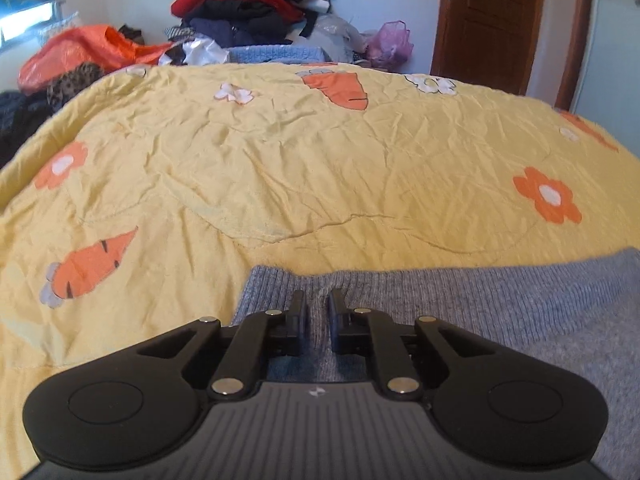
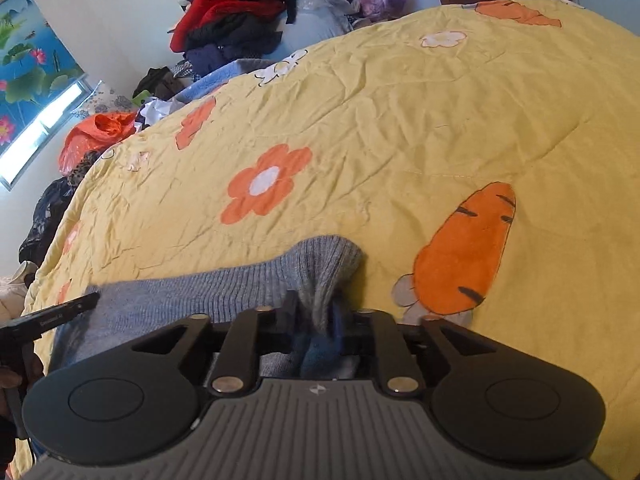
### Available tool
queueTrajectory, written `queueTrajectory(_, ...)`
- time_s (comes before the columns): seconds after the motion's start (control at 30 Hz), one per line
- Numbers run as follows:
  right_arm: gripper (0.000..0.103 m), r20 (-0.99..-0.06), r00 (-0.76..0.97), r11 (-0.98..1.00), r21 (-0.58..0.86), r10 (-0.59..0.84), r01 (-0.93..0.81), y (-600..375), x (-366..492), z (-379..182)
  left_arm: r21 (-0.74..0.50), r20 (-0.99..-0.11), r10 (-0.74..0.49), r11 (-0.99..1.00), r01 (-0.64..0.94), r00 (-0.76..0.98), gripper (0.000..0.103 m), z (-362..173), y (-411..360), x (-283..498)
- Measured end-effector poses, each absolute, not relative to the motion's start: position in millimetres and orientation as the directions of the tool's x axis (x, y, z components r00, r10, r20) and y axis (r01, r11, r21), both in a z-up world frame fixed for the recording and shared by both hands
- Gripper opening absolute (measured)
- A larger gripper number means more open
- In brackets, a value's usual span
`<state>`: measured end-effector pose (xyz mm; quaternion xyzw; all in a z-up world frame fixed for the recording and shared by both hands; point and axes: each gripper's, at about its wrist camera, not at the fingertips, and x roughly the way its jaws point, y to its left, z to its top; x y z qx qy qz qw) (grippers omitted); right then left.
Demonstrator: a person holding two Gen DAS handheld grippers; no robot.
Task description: Fold small clothes
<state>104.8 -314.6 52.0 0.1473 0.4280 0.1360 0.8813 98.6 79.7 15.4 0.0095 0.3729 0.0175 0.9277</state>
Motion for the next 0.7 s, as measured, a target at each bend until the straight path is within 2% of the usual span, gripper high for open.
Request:
queueTrajectory(0.03, 0.051, -0.714, 0.606, 0.925, 0.367, 0.350, -0.101, -312.5, 100.9, 56.6, 0.048, -0.686, 0.052, 0.998, -0.027, 0.726, 0.013, 19.6, 78.0, 92.4)
queueTrajectory(0.1, 0.053, -0.673, 0.662, 0.931, 0.349, 0.331, -0.110, -311.0, 83.8, 73.1, 0.057, -0.658, 0.072, 0.997, -0.045, 0.750, 0.019, 30.7, 75.7, 74.7)
queueTrajectory(0.17, 0.060, -0.614, 0.714, 0.928, 0.346, 0.337, -0.141, -305.8, 60.8, 90.3, 0.030, -0.628, 0.054, 0.999, -0.045, 0.776, 0.030, 40.5, 69.8, 55.0)
queueTrajectory(0.23, 0.065, -0.583, 0.710, 0.908, 0.366, 0.393, -0.203, -290.1, 40.7, 99.2, -0.007, -0.604, 0.023, 0.999, -0.034, 0.797, 0.056, 44.4, 57.8, 36.1)
queueTrajectory(0.27, 0.065, -0.586, 0.697, 0.905, 0.354, 0.412, -0.236, -278.1, 33.4, 98.4, -0.017, -0.594, 0.005, 1.000, -0.019, 0.804, 0.060, 44.0, 49.5, 28.0)
queueTrajectory(0.37, 0.065, -0.613, 0.671, 0.909, 0.282, 0.418, -0.308, -244.0, 20.2, 83.6, 0.007, -0.595, -0.032, 0.999, 0.044, 0.803, 0.062, 31.9, 22.0, 15.8)
queueTrajectory(0.47, 0.064, -0.663, 0.670, 0.940, 0.178, 0.334, -0.292, -229.9, 17.4, 59.7, 0.071, -0.615, -0.004, 0.996, 0.060, 0.789, 0.064, 10.1, 9.2, 13.7)
queueTrajectory(0.53, 0.064, -0.651, 0.697, 0.945, 0.109, 0.302, -0.308, -231.6, 10.2, 48.0, 0.108, -0.577, 0.012, 0.992, 0.062, 0.817, 0.074, 1.6, 11.9, 8.1)
queueTrajectory(0.57, 0.064, -0.646, 0.710, 0.947, 0.068, 0.281, -0.313, -234.0, 4.8, 44.6, 0.069, -0.585, -0.012, 0.995, 0.065, 0.811, 0.075, 1.7, 18.5, 9.6)
queueTrajectory(0.63, 0.064, -0.633, 0.732, 0.953, 0.030, 0.252, -0.302, -243.7, -3.9, 39.2, -0.022, -0.609, -0.048, 0.999, 0.044, 0.792, 0.084, 0.9, 33.9, 16.8)
queueTrajectory(0.7, 0.064, -0.618, 0.737, 0.951, 0.059, 0.273, -0.303, -253.2, -9.2, 37.7, -0.037, -0.611, -0.052, 0.999, 0.038, 0.790, 0.085, -0.1, 36.1, 17.6)
